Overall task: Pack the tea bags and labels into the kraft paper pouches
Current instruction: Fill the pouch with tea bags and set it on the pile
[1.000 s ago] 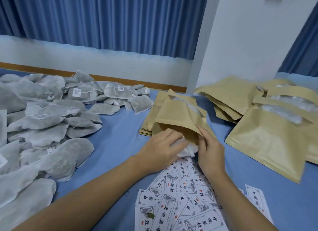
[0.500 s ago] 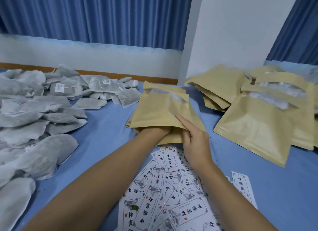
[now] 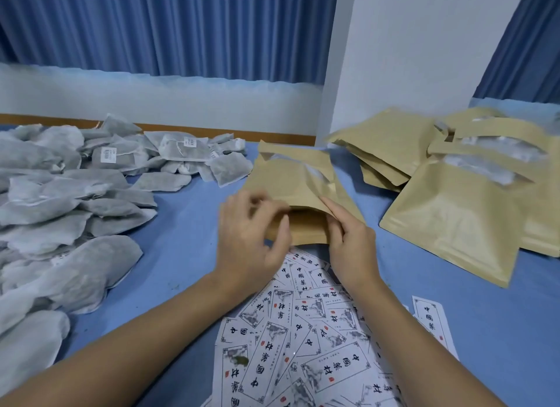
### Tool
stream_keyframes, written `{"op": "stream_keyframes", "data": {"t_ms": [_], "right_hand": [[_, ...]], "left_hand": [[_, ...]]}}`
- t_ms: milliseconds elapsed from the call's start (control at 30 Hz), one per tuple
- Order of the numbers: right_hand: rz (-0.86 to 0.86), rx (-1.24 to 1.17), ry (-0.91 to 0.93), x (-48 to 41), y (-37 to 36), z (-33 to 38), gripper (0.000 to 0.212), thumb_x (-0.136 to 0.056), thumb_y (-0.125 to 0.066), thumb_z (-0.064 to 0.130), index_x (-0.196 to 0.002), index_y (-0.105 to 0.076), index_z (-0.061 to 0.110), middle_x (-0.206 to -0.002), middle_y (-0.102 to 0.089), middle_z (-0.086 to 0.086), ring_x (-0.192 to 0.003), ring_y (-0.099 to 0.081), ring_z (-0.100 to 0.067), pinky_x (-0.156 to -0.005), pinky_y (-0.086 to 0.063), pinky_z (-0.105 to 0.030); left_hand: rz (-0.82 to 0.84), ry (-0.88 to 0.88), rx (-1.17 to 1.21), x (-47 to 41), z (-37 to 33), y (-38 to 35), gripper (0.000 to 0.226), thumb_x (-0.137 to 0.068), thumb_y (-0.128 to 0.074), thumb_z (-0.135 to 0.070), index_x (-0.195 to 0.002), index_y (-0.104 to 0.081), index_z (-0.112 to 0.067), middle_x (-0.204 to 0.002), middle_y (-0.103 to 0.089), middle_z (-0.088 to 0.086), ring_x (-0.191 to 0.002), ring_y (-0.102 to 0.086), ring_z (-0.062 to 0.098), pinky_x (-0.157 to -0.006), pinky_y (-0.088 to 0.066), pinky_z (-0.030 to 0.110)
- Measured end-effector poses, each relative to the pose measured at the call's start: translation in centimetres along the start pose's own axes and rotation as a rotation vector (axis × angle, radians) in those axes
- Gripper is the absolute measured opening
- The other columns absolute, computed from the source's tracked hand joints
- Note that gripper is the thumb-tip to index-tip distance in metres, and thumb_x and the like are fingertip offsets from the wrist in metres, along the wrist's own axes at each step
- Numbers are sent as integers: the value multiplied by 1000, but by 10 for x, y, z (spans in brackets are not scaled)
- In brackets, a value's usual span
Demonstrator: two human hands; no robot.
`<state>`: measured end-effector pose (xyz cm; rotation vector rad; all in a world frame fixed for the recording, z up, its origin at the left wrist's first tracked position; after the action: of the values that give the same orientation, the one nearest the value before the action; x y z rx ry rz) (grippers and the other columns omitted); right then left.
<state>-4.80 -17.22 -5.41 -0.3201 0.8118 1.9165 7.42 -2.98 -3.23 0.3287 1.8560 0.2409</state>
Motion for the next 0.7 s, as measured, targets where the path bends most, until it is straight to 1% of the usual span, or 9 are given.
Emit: {"op": "stream_keyframes", "data": {"t_ms": [67,133,233,300,367,433,500,600,700], "right_hand": [[2,-17,-18,0,-1,-2,47,-101,-50,2,-133,-65,32,-85,-69,9,-65,-53,-14,-65,-46,-21],[3,-29,-26,0,-2,-3,49,-101,-48,2,-133,-65,35,-74,-62,15,-56,-44,-9,-58,-39,-15],[5,-43,-16,-1,-3,-4,50,-100,-48,2,-132,-65,37,-66,-58,20,-53,-40,-8,-54,-34,-11],[14,-46,2,-1,-4,-3,53,-100,-48,0,-133,-64,38,-64,-55,26,-54,-40,-6,-53,-33,-9],[12,-48,22,-2,-4,-2,57,-99,-46,-3,-134,-63,38,-69,-56,32,-58,-46,-1,-55,-34,-7],[6,-64,50,-1,-2,1,61,-98,-44,-6,-137,-61,37,-78,-58,36,-67,-52,6,-62,-36,-4],[26,-81,94,0,-1,4,64,-97,-41,-10,-138,-60,36,-99,-63,39,-91,-58,13,-78,-40,-2],[125,-55,160,-2,-3,6,70,-90,-40,-17,-134,-64,33,-140,-59,17,-134,-46,4,-113,-35,-18],[268,-56,164,0,-8,5,70,-83,-44,-20,-125,-71,29,-142,-58,9,-142,-39,-5,-120,-29,-29]], "left_hand": [[-46,207,-61,-9,11,9,37,-91,-59,-38,-124,-54,-23,-130,-43,-1,-123,-44,17,-103,-34,32],[-22,454,38,-10,24,10,45,-91,-56,-48,-129,-45,-27,-131,-42,-6,-123,-44,10,-102,-37,31],[54,950,416,-3,44,-1,40,-92,-62,-49,-119,-45,-25,-109,-59,7,-84,-66,21,-72,-55,42],[74,1201,740,1,48,-10,34,-93,-65,-42,-111,-52,-16,-92,-65,18,-62,-67,28,-49,-53,37],[137,1281,915,2,47,-14,36,-91,-67,-41,-109,-63,-10,-86,-71,16,-68,-72,29,-48,-53,32],[186,1325,1007,5,46,-17,40,-87,-68,-42,-113,-66,-12,-91,-76,13,-83,-75,30,-60,-59,36],[210,1384,1103,10,45,-20,39,-86,-70,-42,-116,-65,-17,-96,-77,11,-92,-75,32,-70,-61,41],[277,1441,1218,12,40,-26,33,-90,-67,-39,-118,-63,-21,-106,-76,10,-97,-73,33,-75,-61,44],[233,1493,1274,14,38,-31,29,-100,-58,-22,-127,-59,-12,-105,-75,12,-90,-75,32,-66,-61,40]]}}
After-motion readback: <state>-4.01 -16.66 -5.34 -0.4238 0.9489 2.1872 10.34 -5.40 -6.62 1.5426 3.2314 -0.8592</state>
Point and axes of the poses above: each hand's wrist, its own x-axis away from the middle knuckle, its own y-axis out of the back of the hand, z = x × y, the point moved 3 cm from there along -x, towards the middle knuckle
